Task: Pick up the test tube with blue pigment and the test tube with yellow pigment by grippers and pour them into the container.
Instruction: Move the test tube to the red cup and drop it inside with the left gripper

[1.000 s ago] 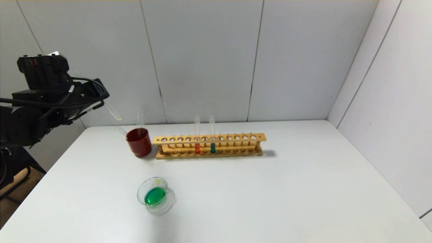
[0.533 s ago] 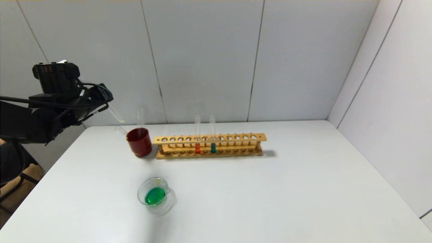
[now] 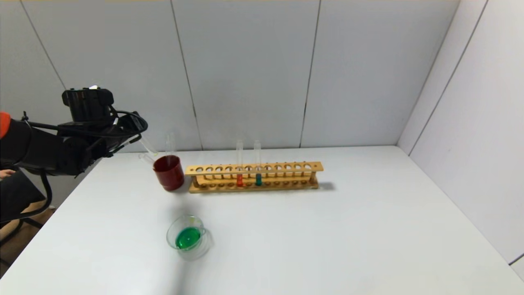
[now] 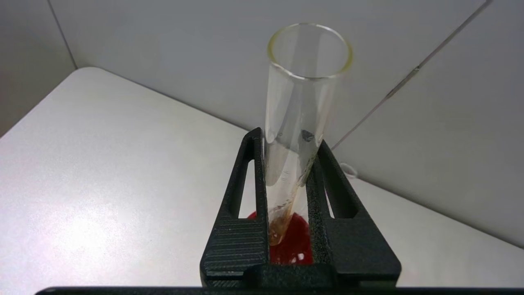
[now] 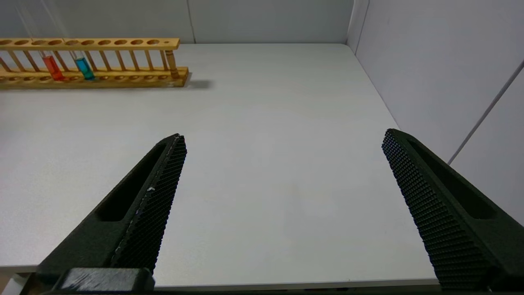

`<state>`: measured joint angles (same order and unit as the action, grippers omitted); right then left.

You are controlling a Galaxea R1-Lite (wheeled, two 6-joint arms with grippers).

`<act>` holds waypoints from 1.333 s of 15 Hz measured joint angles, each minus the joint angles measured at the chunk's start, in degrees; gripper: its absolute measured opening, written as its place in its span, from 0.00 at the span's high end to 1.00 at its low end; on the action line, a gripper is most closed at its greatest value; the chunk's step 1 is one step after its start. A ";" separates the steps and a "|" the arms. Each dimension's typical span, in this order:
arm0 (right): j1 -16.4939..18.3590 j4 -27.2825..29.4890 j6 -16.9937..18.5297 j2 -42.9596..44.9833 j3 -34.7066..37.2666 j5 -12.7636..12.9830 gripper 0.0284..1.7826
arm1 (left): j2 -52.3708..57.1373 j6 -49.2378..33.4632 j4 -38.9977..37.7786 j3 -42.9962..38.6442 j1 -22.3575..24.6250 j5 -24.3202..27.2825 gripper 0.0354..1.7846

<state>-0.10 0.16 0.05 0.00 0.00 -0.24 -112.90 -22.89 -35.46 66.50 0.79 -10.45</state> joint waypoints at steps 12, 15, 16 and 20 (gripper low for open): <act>0.02 0.02 0.05 0.00 0.00 0.00 0.02 | -6.21 0.73 -4.91 -0.24 -1.73 -0.32 0.84; 0.00 0.02 0.00 0.00 0.00 0.02 0.02 | -6.69 1.23 -4.91 -0.33 -1.76 -0.51 0.84; 0.00 0.02 0.00 0.00 0.00 0.00 0.02 | -6.75 1.79 -4.89 -0.35 -1.73 -0.55 0.84; 0.05 0.02 0.00 0.00 0.00 0.00 0.02 | -6.86 3.55 -5.66 -0.35 -1.76 -0.68 0.84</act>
<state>-0.05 0.18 0.05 0.00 0.00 -0.24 -119.76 -19.35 -41.12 66.15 -0.96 -11.13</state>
